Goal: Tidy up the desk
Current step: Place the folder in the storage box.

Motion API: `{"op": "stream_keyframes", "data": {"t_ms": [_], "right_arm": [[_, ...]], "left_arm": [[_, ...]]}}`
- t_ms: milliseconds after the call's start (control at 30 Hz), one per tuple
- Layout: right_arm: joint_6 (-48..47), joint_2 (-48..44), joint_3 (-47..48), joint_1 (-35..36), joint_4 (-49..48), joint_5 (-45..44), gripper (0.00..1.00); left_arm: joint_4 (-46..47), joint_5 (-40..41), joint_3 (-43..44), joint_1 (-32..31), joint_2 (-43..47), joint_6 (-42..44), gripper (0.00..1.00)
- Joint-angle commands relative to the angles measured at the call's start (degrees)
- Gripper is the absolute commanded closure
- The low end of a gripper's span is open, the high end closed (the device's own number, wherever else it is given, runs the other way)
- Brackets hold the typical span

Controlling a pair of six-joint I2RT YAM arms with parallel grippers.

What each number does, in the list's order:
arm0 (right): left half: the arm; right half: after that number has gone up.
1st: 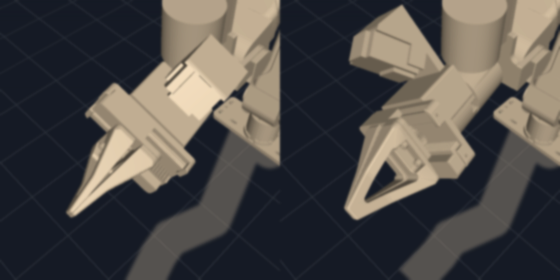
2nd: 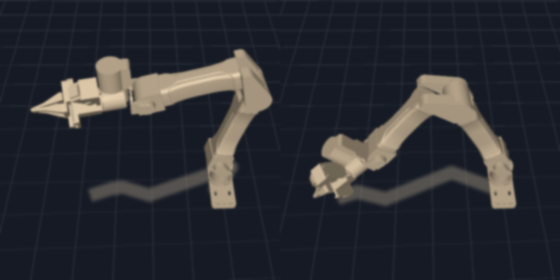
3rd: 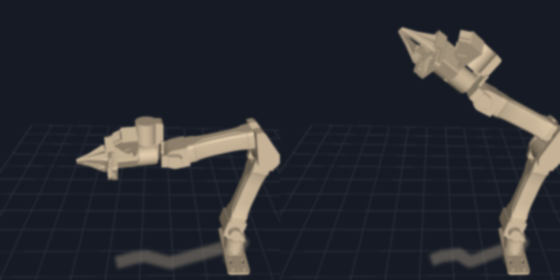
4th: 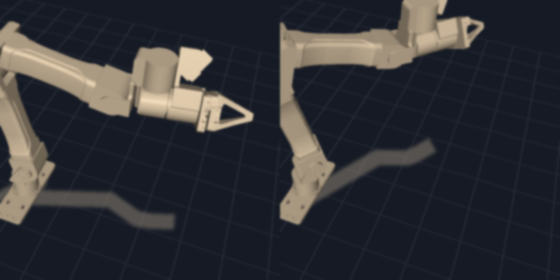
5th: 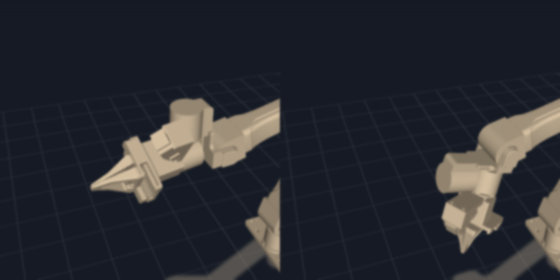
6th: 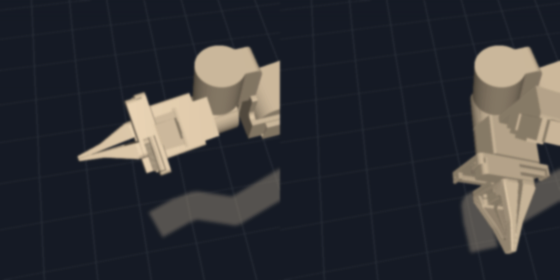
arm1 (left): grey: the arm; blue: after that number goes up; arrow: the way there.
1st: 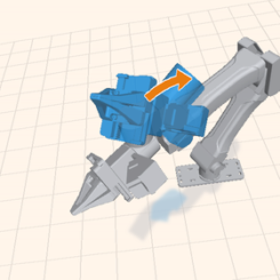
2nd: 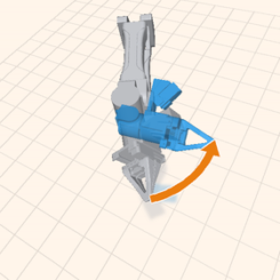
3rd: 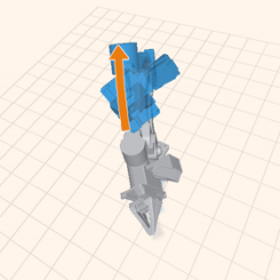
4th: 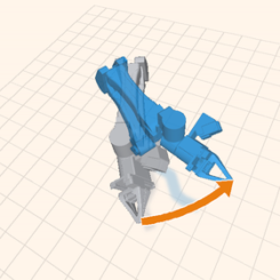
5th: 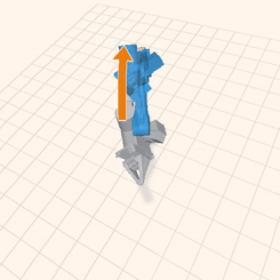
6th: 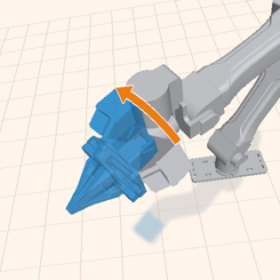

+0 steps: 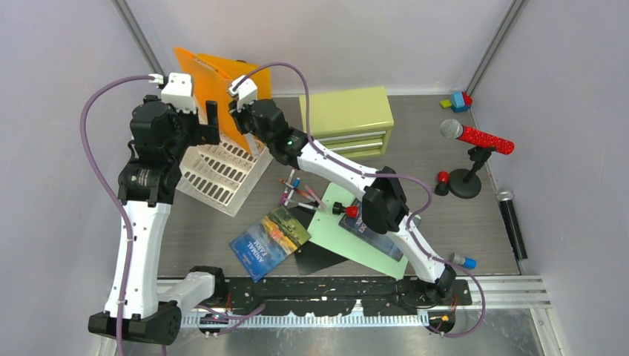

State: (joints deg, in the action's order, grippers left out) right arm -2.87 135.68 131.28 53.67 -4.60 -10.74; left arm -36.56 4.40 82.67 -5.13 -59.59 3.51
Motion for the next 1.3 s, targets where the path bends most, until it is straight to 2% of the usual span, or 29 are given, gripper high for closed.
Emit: {"op": "stream_keyframes", "data": {"t_ms": [0, 533, 733, 867, 1267], "right_arm": [[0.4, 0.9, 3.8, -0.1, -4.9, -3.2, 1.0], [1.9, 3.7, 6.0, 0.1, -5.5, -8.8, 1.0], [0.8, 4.3, 7.2, 0.1, -5.9, -3.4, 0.93], [0.8, 4.7, 8.7, -0.1, -6.4, -0.5, 0.99], [2.7, 3.5, 12.0, -0.5, -5.4, 5.2, 1.0]], "left_arm": [[2.8, -1.2, -0.1, 0.4, 0.9, 0.6, 0.0], [4.0, -1.9, -1.9, 0.4, 1.0, 0.5, 0.0], [3.6, -1.5, -1.3, 0.4, 0.7, 0.9, 0.0], [2.7, -1.1, 0.3, 0.4, 0.4, 1.1, 0.0], [-0.6, -0.5, 8.4, 0.5, -2.4, 1.3, 0.0]]}}
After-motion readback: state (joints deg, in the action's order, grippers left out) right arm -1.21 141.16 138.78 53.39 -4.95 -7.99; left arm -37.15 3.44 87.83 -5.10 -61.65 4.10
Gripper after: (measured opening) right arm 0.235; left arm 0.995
